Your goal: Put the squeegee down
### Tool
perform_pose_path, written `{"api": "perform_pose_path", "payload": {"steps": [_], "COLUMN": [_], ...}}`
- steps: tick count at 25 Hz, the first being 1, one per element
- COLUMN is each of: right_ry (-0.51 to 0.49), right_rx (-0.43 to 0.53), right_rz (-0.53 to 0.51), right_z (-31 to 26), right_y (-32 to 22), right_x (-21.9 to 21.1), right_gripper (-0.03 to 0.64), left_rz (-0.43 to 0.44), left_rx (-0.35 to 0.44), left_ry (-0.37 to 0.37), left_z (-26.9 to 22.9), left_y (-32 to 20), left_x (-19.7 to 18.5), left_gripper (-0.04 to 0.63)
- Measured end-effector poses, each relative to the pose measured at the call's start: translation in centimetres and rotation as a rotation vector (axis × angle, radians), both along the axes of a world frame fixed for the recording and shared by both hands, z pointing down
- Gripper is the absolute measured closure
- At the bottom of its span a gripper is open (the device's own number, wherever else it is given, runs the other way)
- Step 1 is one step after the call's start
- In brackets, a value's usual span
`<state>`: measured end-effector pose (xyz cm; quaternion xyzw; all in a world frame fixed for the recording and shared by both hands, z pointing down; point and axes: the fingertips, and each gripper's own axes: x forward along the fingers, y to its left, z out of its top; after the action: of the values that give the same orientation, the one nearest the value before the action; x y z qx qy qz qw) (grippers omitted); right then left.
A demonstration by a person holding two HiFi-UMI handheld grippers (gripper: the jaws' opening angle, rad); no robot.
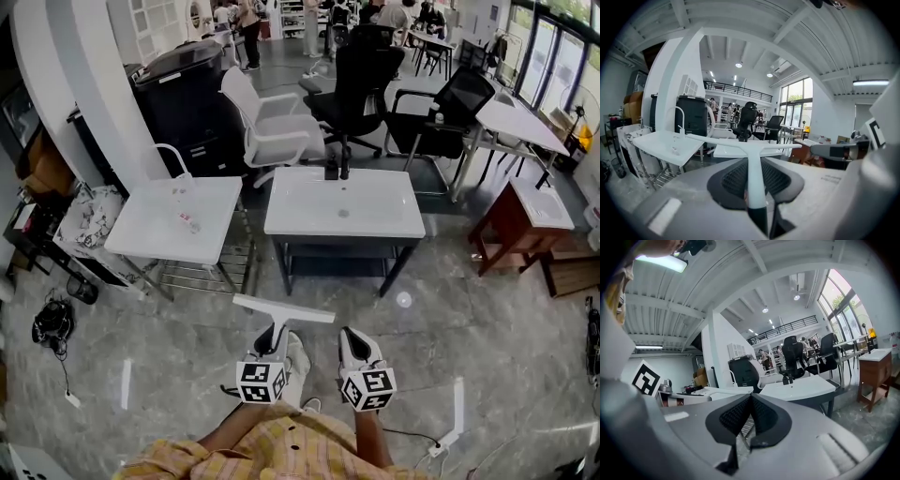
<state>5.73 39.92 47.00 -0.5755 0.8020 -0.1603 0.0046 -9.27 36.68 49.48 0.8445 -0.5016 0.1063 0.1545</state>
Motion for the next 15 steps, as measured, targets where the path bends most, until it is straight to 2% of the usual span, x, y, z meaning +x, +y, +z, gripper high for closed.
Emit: {"api": "perform_pose_path", "payload": {"steps": [7, 15], "right_ry": [0.046, 0.056], "right_rx": [-0.032, -0.039], "right_rz": [0.025, -0.003], "right_z": [0.5, -0.3], "right_y": [-5.5, -16.2], "right_x": [2.2, 3.1], "right_gripper": [0.617, 0.618], "left_rz": [-0.013, -0.055], "left_rx": [-0.010, -0.009], "left_ry": [0.039, 0.072], "left_z": [0.8, 0.6], "left_y": [-6.0, -16.3], "left_x": [1.3, 1.7], "left_gripper": [0.506, 0.508]}}
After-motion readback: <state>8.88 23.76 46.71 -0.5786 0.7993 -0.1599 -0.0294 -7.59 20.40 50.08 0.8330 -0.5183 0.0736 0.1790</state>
